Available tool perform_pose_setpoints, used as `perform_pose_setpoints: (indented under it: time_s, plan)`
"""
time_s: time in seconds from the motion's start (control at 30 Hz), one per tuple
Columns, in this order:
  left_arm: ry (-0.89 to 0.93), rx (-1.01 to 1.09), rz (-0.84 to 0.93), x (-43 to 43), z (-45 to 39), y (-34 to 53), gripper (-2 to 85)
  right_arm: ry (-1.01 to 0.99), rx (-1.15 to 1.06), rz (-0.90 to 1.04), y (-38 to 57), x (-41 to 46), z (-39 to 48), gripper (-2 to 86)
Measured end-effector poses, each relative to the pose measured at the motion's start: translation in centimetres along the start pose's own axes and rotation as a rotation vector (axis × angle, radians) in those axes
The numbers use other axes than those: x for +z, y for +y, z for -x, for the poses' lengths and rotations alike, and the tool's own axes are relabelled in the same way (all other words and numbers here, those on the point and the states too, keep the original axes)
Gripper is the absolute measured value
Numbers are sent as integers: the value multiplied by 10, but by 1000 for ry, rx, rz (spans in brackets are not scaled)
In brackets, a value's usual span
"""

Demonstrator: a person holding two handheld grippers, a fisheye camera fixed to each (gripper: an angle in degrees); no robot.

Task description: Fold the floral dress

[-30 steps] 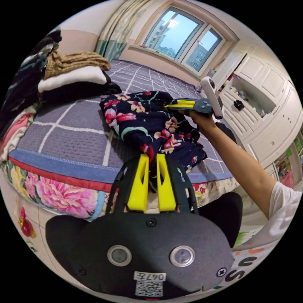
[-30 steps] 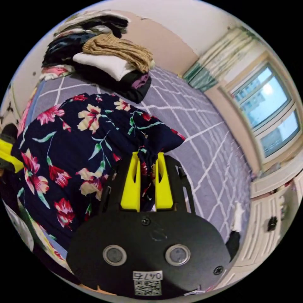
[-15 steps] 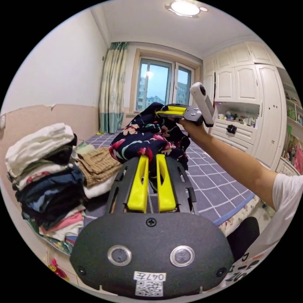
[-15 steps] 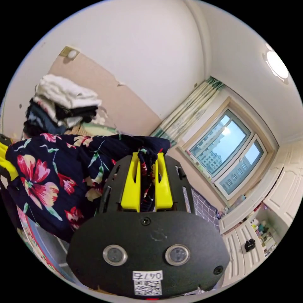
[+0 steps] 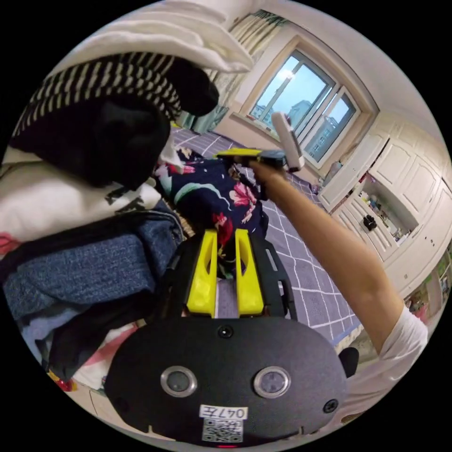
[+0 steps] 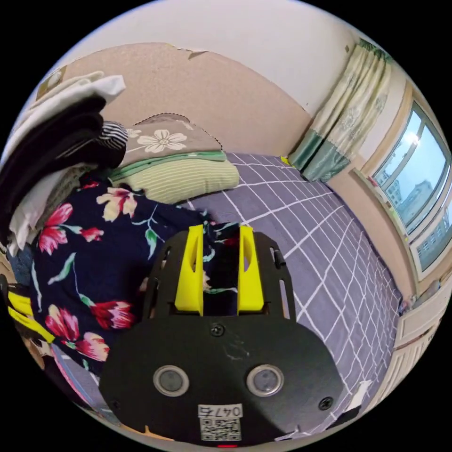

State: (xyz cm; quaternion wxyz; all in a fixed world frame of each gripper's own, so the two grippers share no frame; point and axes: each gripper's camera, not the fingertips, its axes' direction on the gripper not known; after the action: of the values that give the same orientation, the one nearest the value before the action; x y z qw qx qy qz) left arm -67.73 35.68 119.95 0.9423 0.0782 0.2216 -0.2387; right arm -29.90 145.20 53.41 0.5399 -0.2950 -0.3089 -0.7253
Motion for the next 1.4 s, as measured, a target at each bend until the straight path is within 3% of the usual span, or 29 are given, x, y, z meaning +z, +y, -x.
perform_pose_setpoints:
  time_s: [0.13, 0.27, 0.33, 0.47, 0.6, 0.67, 0.73, 0.8, 1.03, 1.17, 1.23, 1.27, 1.4]
  plan:
    - [-60, 69, -43, -1, -20, 5, 73, 78, -74, -47, 16, 1, 8, 84]
    - [-227, 139, -46, -11, -53, 11, 68, 194, -31, -307, 44, -82, 2, 64]
    - [-370, 195, -136, -40, -86, 17, 5, 100, -38, -381, 65, -123, 5, 52]
    - [-447, 349, -292, -64, -145, 0, -7, -164, -121, -434, 126, -176, 40, 25]
    - [-434, 425, -42, 21, -182, -109, -9, -319, -50, -432, 177, -171, 73, 13]
    - [-569, 348, 125, 86, -167, -145, -9, -348, 14, -443, 196, -160, 84, 7]
    - [-816, 265, 388, 173, -132, -157, -9, -406, 56, -413, 207, -143, 95, 3]
    - [-908, 253, 519, 219, -107, -147, -10, -510, 121, -359, 217, -116, 102, 0]
    - [-920, 127, 462, 241, -104, -150, -10, -620, 157, -323, 241, -103, 83, -2]
    - [-1051, 340, 167, 210, -182, -136, -10, -554, 220, -480, 302, -188, 30, -9]
    - [-996, 553, -15, 184, -244, -91, -10, -561, 252, -537, 359, -234, 12, -11]
    - [-958, 599, -22, 180, -256, -78, -10, -545, 302, -575, 407, -263, 3, -12]
    - [-482, 717, 177, 187, -302, 22, -9, -312, 511, -491, 559, -326, -7, -12]
